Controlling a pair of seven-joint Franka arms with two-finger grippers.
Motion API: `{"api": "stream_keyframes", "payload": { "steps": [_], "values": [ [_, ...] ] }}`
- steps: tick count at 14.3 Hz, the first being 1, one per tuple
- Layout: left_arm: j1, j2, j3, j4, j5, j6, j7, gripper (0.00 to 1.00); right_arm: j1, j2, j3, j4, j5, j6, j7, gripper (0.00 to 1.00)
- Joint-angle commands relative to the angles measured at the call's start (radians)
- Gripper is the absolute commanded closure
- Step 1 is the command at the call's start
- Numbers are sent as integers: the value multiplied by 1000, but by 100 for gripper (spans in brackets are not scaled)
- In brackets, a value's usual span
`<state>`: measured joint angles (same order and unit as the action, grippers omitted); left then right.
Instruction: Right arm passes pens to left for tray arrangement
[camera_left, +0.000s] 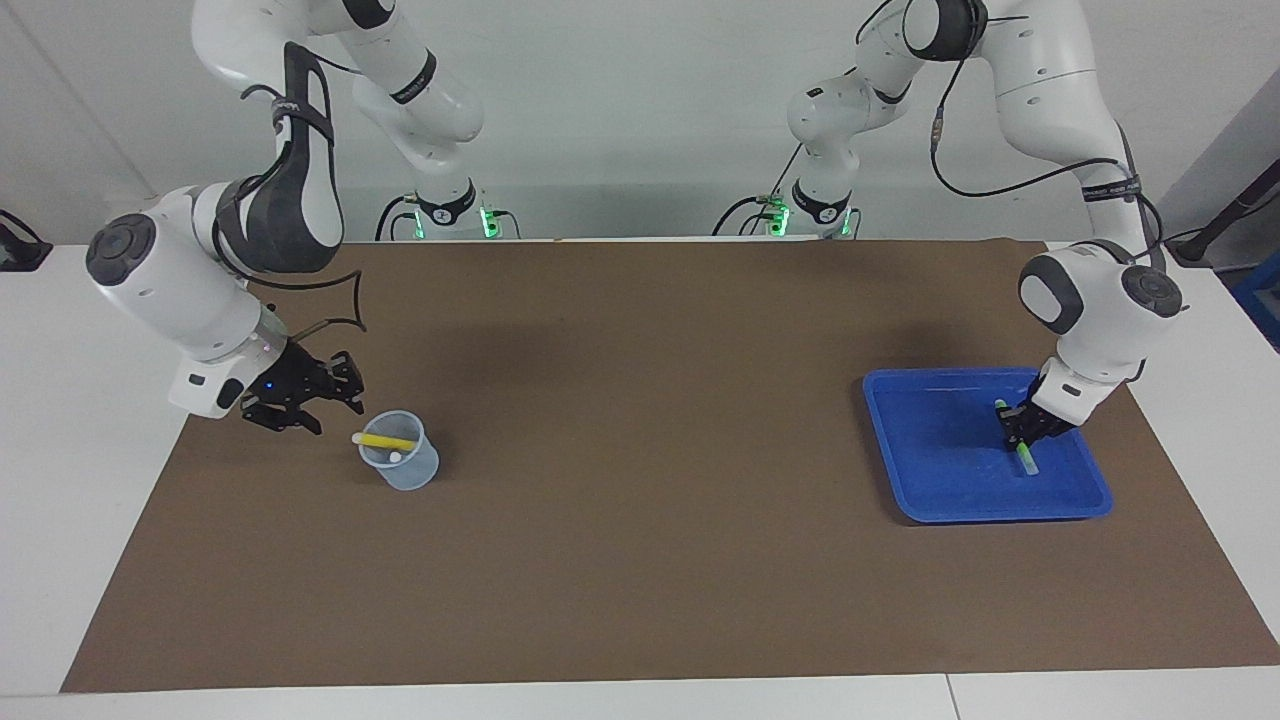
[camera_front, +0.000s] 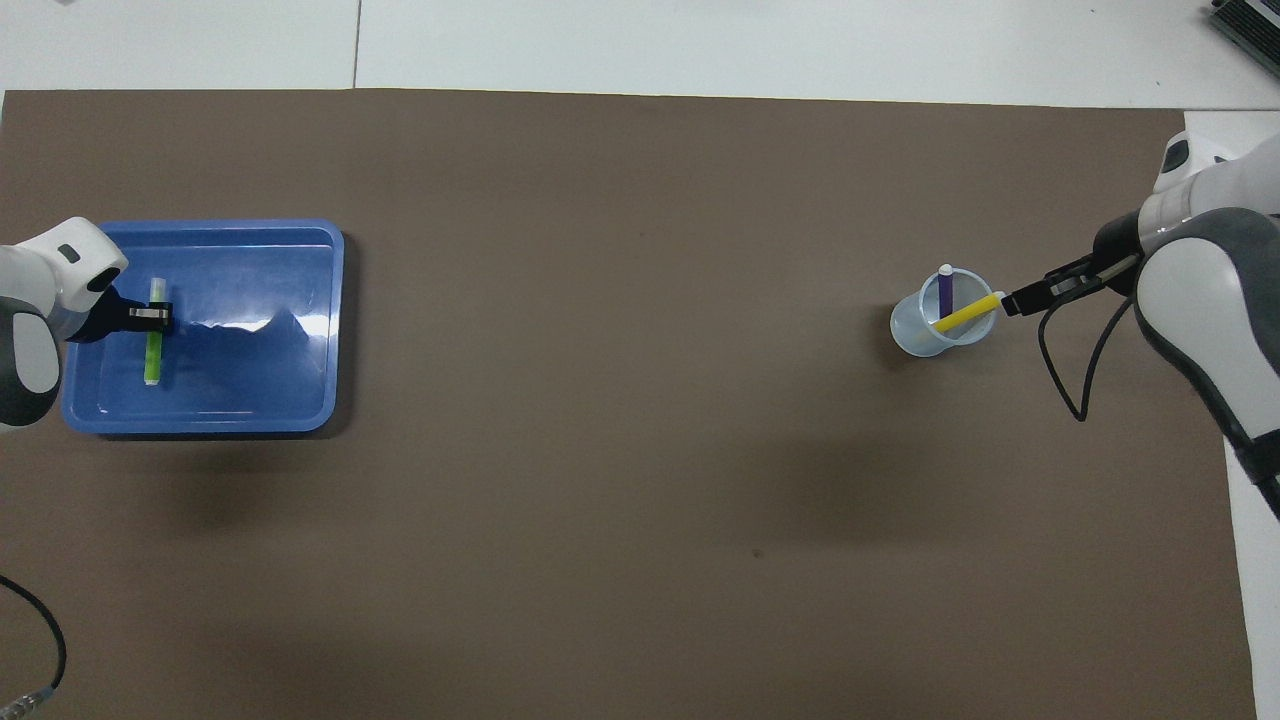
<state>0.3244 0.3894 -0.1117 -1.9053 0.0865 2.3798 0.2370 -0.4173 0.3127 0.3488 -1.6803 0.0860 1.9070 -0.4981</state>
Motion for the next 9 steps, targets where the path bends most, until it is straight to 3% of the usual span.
{"api": "stream_keyframes", "payload": {
  "steps": [1, 3, 5, 6, 7, 9],
  "values": [
    [28, -3, 0, -1, 45, 2, 1, 100, -34, 25, 16, -7, 37, 21, -43, 41],
    [27, -3, 0, -9, 45, 7, -1, 100, -34, 35, 16, -1, 37, 26, -45, 43],
    [18, -6, -2, -18, 45, 7, -10, 86, -34, 48, 16, 4, 37, 41, -45, 46],
    [18, -6, -2, -20, 45, 7, -12, 68, -29, 49, 16, 5, 37, 49, -43, 48],
    [16, -6, -2, -20, 45, 9, -15, 32, -23, 49, 16, 5, 37, 50, -42, 50],
    [15, -4, -2, -17, 45, 18, -15, 25, -21, 61, 18, 7, 52, 59, -40, 53]
  ]
}}
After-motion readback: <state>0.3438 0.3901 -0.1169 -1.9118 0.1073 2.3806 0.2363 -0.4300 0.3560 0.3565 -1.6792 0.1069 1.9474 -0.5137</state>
